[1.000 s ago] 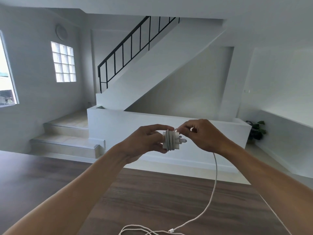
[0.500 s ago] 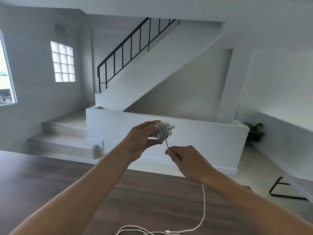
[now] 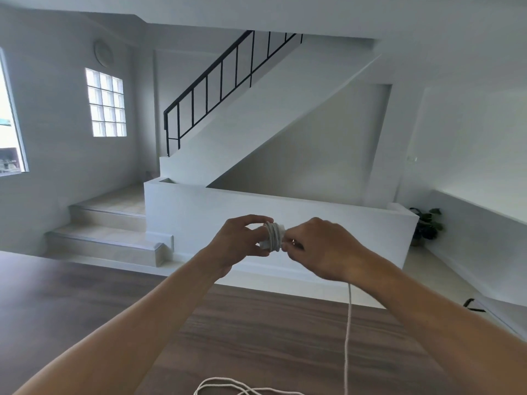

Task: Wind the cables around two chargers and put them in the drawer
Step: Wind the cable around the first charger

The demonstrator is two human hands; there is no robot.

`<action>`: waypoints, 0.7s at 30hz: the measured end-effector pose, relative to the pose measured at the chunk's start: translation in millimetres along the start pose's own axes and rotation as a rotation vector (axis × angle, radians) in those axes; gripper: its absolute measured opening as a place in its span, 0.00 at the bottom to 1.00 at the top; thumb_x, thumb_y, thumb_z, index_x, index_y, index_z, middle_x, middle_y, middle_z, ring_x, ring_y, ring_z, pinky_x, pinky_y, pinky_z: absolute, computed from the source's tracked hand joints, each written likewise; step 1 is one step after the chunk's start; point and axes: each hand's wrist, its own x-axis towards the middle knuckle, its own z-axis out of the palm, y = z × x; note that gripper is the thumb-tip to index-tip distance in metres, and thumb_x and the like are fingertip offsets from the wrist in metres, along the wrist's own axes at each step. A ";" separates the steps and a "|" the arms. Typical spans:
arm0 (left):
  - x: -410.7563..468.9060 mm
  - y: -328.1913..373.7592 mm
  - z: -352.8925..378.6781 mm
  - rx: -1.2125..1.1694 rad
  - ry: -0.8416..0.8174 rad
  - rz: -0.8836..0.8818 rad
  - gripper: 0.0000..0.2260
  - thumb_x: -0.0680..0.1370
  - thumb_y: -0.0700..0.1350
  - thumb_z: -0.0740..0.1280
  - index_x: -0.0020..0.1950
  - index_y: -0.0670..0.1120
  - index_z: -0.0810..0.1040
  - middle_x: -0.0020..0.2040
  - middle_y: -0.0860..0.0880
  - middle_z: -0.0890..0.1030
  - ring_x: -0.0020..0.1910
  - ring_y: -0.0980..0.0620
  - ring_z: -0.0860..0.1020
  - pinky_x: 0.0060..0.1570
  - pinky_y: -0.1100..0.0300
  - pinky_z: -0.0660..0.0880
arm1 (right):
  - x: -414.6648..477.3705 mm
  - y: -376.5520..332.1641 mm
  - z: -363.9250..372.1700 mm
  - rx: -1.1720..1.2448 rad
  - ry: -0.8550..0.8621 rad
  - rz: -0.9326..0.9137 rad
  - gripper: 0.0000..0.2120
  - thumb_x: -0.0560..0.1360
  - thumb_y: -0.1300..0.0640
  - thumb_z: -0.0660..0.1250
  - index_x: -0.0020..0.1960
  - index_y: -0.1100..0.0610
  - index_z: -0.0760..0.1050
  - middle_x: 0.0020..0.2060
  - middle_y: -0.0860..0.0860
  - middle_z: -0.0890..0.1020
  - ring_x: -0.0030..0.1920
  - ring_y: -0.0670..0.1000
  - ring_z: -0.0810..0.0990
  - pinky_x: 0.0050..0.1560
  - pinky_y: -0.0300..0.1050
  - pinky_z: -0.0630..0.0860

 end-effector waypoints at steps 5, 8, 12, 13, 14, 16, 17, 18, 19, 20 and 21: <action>-0.1 0.4 -0.4 0.080 -0.063 -0.013 0.08 0.77 0.40 0.68 0.53 0.48 0.83 0.43 0.40 0.83 0.37 0.46 0.83 0.50 0.52 0.82 | 6.5 8.8 -15.2 0.022 0.026 0.002 0.10 0.78 0.50 0.61 0.48 0.50 0.81 0.41 0.47 0.81 0.43 0.52 0.79 0.43 0.44 0.72; -5.4 3.5 -0.5 0.116 -0.153 -0.009 0.08 0.78 0.40 0.68 0.54 0.50 0.83 0.46 0.36 0.82 0.38 0.47 0.83 0.46 0.57 0.82 | 10.4 18.5 -17.8 0.116 0.046 0.014 0.07 0.76 0.49 0.65 0.47 0.48 0.82 0.42 0.44 0.83 0.43 0.48 0.79 0.43 0.43 0.72; -8.2 8.1 -2.6 0.182 -0.237 -0.009 0.10 0.78 0.39 0.66 0.52 0.52 0.83 0.52 0.33 0.82 0.39 0.46 0.83 0.44 0.59 0.82 | 13.7 28.8 -15.1 0.217 0.052 -0.006 0.05 0.73 0.48 0.70 0.42 0.48 0.83 0.38 0.42 0.82 0.41 0.44 0.79 0.43 0.46 0.77; -8.1 9.1 -3.2 0.206 -0.264 -0.013 0.11 0.78 0.39 0.65 0.52 0.53 0.83 0.53 0.34 0.82 0.40 0.45 0.84 0.46 0.58 0.82 | 13.9 30.1 -14.3 0.231 0.048 -0.015 0.05 0.72 0.47 0.71 0.42 0.48 0.83 0.38 0.42 0.82 0.41 0.44 0.79 0.43 0.46 0.77; -8.2 10.1 -3.3 0.229 -0.296 -0.020 0.12 0.78 0.38 0.65 0.52 0.53 0.83 0.53 0.34 0.82 0.41 0.44 0.84 0.48 0.57 0.82 | 14.1 31.0 -13.7 0.243 0.045 -0.023 0.05 0.72 0.48 0.72 0.42 0.48 0.83 0.38 0.41 0.82 0.41 0.43 0.78 0.43 0.46 0.77; -9.3 11.1 -2.5 0.260 -0.355 -0.042 0.13 0.78 0.38 0.64 0.51 0.54 0.83 0.50 0.37 0.83 0.42 0.43 0.83 0.49 0.56 0.82 | 14.7 33.2 -13.4 0.285 0.035 -0.030 0.04 0.72 0.49 0.73 0.41 0.48 0.83 0.39 0.41 0.82 0.42 0.43 0.78 0.44 0.45 0.76; -10.3 10.4 -2.0 0.253 -0.382 -0.056 0.13 0.79 0.37 0.63 0.53 0.53 0.83 0.47 0.40 0.83 0.43 0.43 0.83 0.49 0.56 0.81 | 15.1 34.5 -13.1 0.317 0.030 -0.033 0.03 0.72 0.50 0.73 0.41 0.48 0.83 0.39 0.41 0.82 0.42 0.43 0.78 0.43 0.43 0.75; -11.3 9.8 -1.5 0.229 -0.411 -0.067 0.13 0.79 0.36 0.62 0.54 0.51 0.82 0.44 0.44 0.83 0.43 0.43 0.82 0.48 0.57 0.81 | 15.2 36.1 -12.9 0.352 0.029 -0.035 0.03 0.72 0.51 0.73 0.41 0.49 0.83 0.39 0.42 0.82 0.42 0.42 0.78 0.43 0.40 0.74; -12.5 8.9 -1.5 0.193 -0.442 -0.073 0.13 0.79 0.35 0.61 0.56 0.48 0.82 0.43 0.47 0.83 0.44 0.43 0.81 0.48 0.56 0.81 | 15.3 38.2 -12.3 0.385 0.030 -0.035 0.02 0.72 0.51 0.73 0.41 0.49 0.84 0.40 0.42 0.83 0.42 0.40 0.78 0.41 0.36 0.72; -13.9 7.9 -1.8 0.145 -0.474 -0.075 0.13 0.80 0.35 0.61 0.58 0.46 0.82 0.44 0.48 0.84 0.45 0.43 0.81 0.47 0.56 0.81 | 15.2 40.3 -11.5 0.413 0.034 -0.033 0.02 0.72 0.52 0.73 0.41 0.48 0.84 0.40 0.42 0.84 0.41 0.38 0.78 0.40 0.32 0.69; -15.1 7.1 -2.1 0.092 -0.501 -0.072 0.13 0.79 0.36 0.61 0.59 0.44 0.81 0.47 0.46 0.84 0.47 0.43 0.80 0.47 0.56 0.80 | 14.8 43.1 -10.3 0.434 0.038 -0.024 0.03 0.73 0.52 0.72 0.42 0.48 0.84 0.41 0.42 0.84 0.40 0.36 0.78 0.39 0.29 0.68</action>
